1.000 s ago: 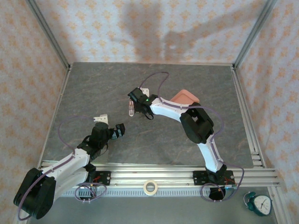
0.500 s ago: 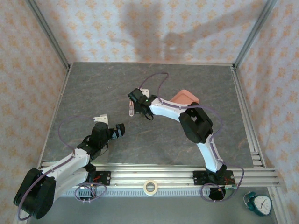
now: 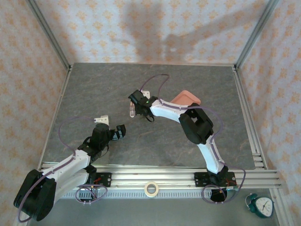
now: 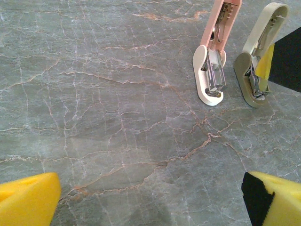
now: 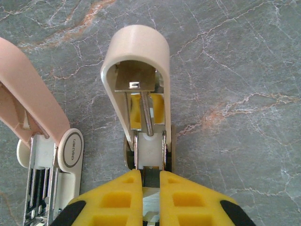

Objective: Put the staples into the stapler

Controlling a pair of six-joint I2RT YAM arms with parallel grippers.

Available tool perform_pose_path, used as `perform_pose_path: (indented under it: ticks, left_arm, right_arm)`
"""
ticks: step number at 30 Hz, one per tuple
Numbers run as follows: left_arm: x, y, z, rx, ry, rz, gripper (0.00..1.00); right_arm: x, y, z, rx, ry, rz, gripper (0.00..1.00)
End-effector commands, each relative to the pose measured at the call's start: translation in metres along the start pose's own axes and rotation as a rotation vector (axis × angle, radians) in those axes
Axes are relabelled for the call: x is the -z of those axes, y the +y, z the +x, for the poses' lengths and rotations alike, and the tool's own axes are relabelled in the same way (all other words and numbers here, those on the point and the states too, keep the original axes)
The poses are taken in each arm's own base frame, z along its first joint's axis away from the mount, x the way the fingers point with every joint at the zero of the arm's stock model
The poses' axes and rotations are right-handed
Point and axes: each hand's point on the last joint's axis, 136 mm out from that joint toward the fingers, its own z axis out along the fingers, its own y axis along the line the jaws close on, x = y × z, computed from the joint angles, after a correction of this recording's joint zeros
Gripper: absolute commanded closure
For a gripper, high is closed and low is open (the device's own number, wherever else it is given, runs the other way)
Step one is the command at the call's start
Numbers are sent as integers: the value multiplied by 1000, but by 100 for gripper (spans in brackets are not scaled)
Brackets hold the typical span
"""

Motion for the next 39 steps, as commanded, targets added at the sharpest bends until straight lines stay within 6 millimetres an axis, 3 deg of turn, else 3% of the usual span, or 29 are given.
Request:
perform_pose_path:
  ticks: [1,6,12,19,27,32,39]
  left_arm:
    - [1,2,-10,-13,-37,-17,0]
    - [1,2,-11,-13,-39,-16,0]
    - [1,2,-10,-9,-36,-17,0]
    - [1,2,-9,-7,-33,-16,0]
    - [1,1,-9,-33,-20,-14,0]
    - [7,-10,-27,-140,2,-13,0]
    - [11,-41,-54,-181,46,62,3]
  right_arm:
    - [2,1,2,-2,4,15,87]
    - [8,4,-3,-3,-6,3,85]
    - [29,10,-19,-1,-63,-27,67]
    - [60,5,-38,-5,-129,-33,66]
    - [73,-11,-38,-89,-129,-102,66]
    - [83,-16,-39,-151,-146,-180,66]
    - [89,-35,-26,-231,-159,-230,66]
